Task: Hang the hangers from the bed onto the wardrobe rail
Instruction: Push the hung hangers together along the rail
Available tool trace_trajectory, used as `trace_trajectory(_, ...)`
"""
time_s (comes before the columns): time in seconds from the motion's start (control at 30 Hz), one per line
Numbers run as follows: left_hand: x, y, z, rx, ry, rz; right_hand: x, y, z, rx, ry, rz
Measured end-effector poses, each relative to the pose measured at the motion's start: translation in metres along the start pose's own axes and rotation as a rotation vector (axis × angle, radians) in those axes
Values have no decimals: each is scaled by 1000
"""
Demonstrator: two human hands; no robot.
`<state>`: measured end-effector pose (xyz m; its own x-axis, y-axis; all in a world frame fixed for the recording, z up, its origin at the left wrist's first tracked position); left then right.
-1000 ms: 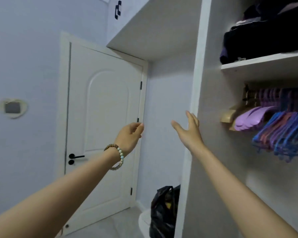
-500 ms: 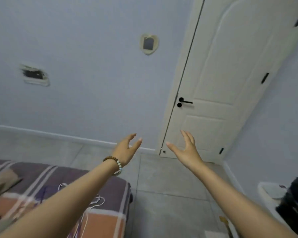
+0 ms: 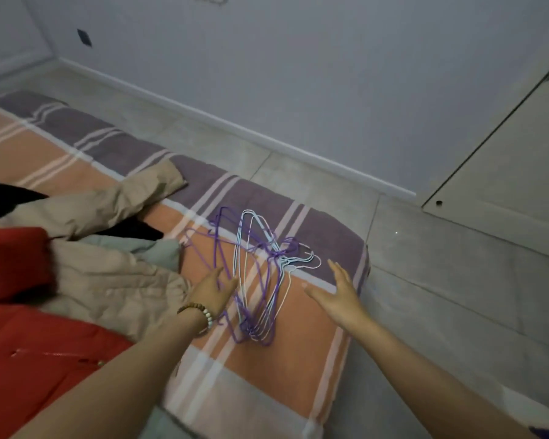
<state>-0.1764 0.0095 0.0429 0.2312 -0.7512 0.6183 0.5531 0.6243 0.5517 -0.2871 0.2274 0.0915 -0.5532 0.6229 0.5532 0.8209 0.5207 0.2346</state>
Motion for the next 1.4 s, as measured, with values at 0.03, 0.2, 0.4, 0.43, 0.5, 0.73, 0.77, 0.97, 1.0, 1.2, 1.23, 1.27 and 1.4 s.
trace_trajectory(0.03,-5,-8,-14,26,1,4,-18,-5,10,-20,-15,-19)
trace_trajectory(0.2,-40,-43,-65,105,15,-19,-96,-22,61,-166,-190,-41)
trace_trajectory(0.4,-83,-67,-99,119,56,-45,-166,-40,104,-262,-389,-20)
trace_trajectory(0.43,-88,-72,-103,106,67,-41,-176,-45,109,-265,-423,-20)
trace_trajectory(0.5,-100,-82,-113,102,104,-59,-191,-54,117,-284,-468,-44)
trace_trajectory(0.73,-120,-92,-136,162,296,-15,-225,-69,134,-347,-541,-32)
trace_trajectory(0.77,-120,-94,-139,192,340,-10,-228,-68,135,-362,-566,-10)
trace_trajectory(0.97,-112,-83,-139,98,386,44,-222,-53,129,-349,-700,18)
trace_trajectory(1.0,-110,-77,-137,69,403,62,-218,-48,126,-332,-711,10)
trace_trajectory(1.2,-97,-51,-104,-23,503,93,-168,-26,93,-252,-831,-92)
trace_trajectory(1.23,-94,-45,-91,-50,500,94,-155,-23,85,-216,-860,-107)
trace_trajectory(1.27,-92,-39,-77,-75,489,90,-140,-19,78,-180,-880,-116)
trace_trajectory(1.4,-84,-7,-5,-114,431,-24,-69,-1,44,-57,-874,-75)
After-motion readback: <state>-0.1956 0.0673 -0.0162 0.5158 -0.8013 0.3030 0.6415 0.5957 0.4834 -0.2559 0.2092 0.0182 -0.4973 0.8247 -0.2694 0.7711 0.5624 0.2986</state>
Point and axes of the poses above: each hand's wrist, its own y-axis away from the middle knuckle, its own x-axis out of the back of the hand, z = x × y, the point moved 2 cm from there along -y, towards the middle knuckle, and after that the axes turned 12 degrees about x, right-handed, at the moved point
